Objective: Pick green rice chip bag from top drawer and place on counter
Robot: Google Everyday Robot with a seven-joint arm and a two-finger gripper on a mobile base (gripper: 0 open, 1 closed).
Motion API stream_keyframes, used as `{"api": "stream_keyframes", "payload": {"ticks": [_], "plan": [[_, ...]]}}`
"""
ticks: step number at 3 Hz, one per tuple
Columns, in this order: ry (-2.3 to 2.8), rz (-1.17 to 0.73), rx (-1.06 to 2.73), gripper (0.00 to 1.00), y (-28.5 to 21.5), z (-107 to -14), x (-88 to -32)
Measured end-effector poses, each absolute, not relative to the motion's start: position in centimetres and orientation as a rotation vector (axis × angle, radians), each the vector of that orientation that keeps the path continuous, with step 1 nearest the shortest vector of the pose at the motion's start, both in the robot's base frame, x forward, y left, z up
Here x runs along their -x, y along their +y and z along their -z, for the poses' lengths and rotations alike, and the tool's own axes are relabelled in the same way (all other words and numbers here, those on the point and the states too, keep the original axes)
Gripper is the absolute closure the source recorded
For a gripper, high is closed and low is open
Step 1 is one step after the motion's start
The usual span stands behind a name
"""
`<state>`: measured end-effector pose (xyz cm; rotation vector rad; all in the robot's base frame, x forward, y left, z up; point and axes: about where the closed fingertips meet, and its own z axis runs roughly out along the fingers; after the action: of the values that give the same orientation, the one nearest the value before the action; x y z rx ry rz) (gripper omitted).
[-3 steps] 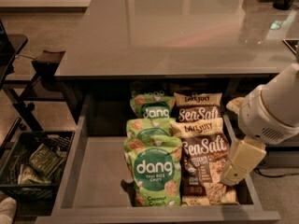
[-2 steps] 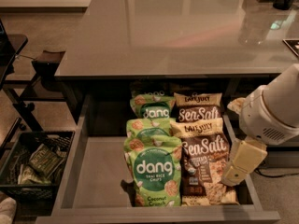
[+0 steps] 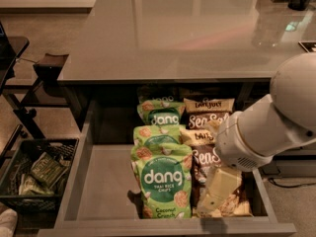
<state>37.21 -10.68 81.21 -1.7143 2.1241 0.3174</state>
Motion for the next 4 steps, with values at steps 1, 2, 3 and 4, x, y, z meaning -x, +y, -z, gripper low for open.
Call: {"api": "stream_keyframes", "payload": {"ticks": [1, 2, 3, 4], "plan": [[2.036, -0.390, 1.772, 0.00, -6.6, -80.0, -36.9], [1.961, -0.390, 1.830, 0.00, -4.2, -78.9, -36.9], [1.881, -0.339, 1.875, 0.00, -3.5, -77.9, -38.1], [1.814, -0.331, 1.895, 0.00, -3.0, -77.2, -39.9]]}}
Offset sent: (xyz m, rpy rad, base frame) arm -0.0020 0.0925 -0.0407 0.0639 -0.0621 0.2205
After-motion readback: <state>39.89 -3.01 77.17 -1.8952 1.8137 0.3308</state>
